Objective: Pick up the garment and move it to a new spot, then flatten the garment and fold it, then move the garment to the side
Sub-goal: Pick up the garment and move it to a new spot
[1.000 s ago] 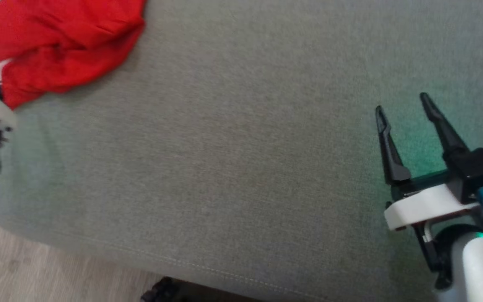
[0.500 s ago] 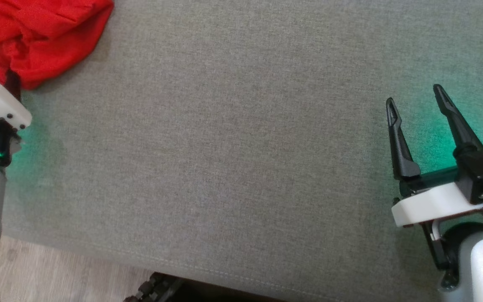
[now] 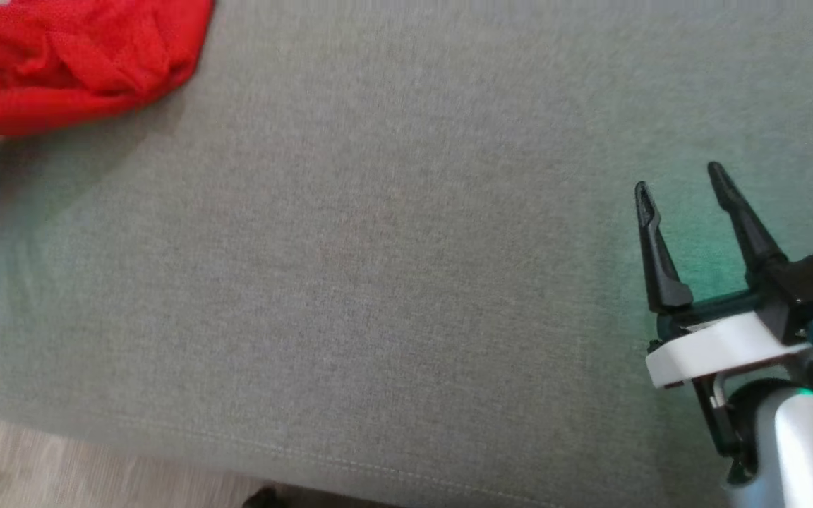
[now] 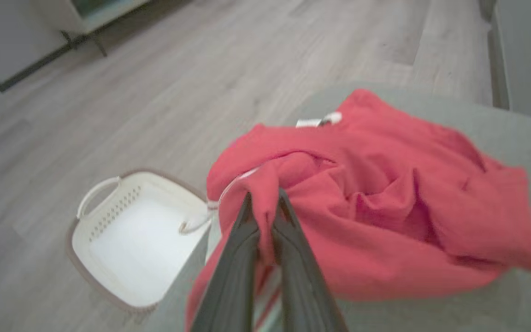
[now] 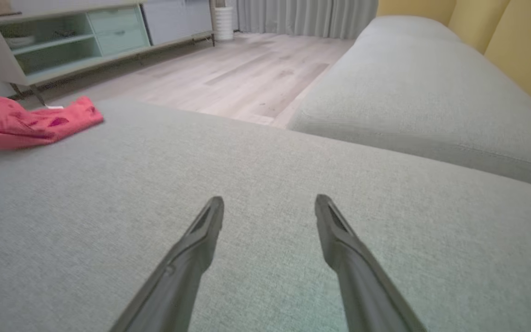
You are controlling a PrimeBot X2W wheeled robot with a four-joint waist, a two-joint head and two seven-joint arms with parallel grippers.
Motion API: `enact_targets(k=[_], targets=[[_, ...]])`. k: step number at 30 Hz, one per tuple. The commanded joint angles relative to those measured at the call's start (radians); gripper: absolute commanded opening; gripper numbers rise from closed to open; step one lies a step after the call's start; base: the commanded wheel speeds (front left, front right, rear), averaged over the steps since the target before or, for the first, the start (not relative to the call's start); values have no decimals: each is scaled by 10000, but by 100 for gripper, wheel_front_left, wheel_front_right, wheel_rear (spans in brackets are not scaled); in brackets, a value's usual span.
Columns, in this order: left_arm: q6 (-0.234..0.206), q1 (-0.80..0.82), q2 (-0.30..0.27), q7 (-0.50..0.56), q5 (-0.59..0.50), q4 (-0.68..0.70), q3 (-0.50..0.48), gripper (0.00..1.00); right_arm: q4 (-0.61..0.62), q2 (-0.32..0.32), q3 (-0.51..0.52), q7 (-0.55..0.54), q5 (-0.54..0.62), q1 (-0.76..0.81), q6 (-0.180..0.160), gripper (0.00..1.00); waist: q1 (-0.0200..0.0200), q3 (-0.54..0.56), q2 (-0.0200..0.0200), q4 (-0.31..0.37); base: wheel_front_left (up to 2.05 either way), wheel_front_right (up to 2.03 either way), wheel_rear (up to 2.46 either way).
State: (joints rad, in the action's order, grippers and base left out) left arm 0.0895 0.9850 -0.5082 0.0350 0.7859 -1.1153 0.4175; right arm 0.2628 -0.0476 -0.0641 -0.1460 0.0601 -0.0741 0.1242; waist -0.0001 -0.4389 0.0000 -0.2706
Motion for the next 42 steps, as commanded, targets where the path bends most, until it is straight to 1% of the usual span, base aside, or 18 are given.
enact_targets(k=[1,4,7,12,16,20,24,29,32,36,40,41,42], targets=[[28,682,-869,-252,-238,305,-126,0,159,-28,-296,210,-192,-229,65,100,1,779,0,246,0,0,0],[107,1271,-1039,-359,-736,671,294,0,-306,-27,-289,564,-615,-203,65,100,1,1583,0,519,0,0,0],[184,1744,-1017,-173,-1187,1249,781,0,-752,-27,-275,904,-1018,-106,65,100,1,2338,0,857,0,0,0],[256,2180,-785,361,-1649,2524,1443,0,-1406,-27,-300,1402,-1595,92,65,100,1,3298,0,1626,0,0,0],[201,2395,-341,786,-1571,3596,1606,0,-1778,-27,-274,1705,-1872,217,65,100,1,3583,0,2257,0,0,0],[-60,2490,232,1127,-1297,4513,1587,0,-2000,-26,-280,1932,-2040,241,65,100,1,3458,0,2799,0,0,0],[-366,2330,752,1161,-925,5255,1444,0,-2148,-26,-264,2137,-2157,105,65,100,1,3050,0,3195,0,0,0],[-728,1347,1286,1098,-462,5739,1413,0,-2361,-26,-218,2363,-2244,-131,65,100,1,2441,0,3466,0,0,0],[-863,297,1499,910,-285,5605,1546,0,-2533,-26,-261,2504,-2299,-291,65,100,1,2136,0,3577,0,0,0],[-925,-1162,1750,463,-237,4945,1865,0,-2728,-26,-318,2667,-2361,-508,65,100,1,1823,0,3710,0,0,0],[-988,-2004,1941,-243,-463,4194,2163,0,-2845,-26,-267,2778,-2347,-662,65,100,1,1642,0,3779,0,0,0],[-1022,-2104,1976,-483,-536,4054,2197,25,-2870,-26,-235,2799,-2335,-679,65,100,1,1622,0,3780,0,0,0],[-1022,-2104,1976,-483,-536,4054,2197,25,-2870,-26,-235,2799,-2335,-679,65,100,1,1622,0,3780,0,0,0]])
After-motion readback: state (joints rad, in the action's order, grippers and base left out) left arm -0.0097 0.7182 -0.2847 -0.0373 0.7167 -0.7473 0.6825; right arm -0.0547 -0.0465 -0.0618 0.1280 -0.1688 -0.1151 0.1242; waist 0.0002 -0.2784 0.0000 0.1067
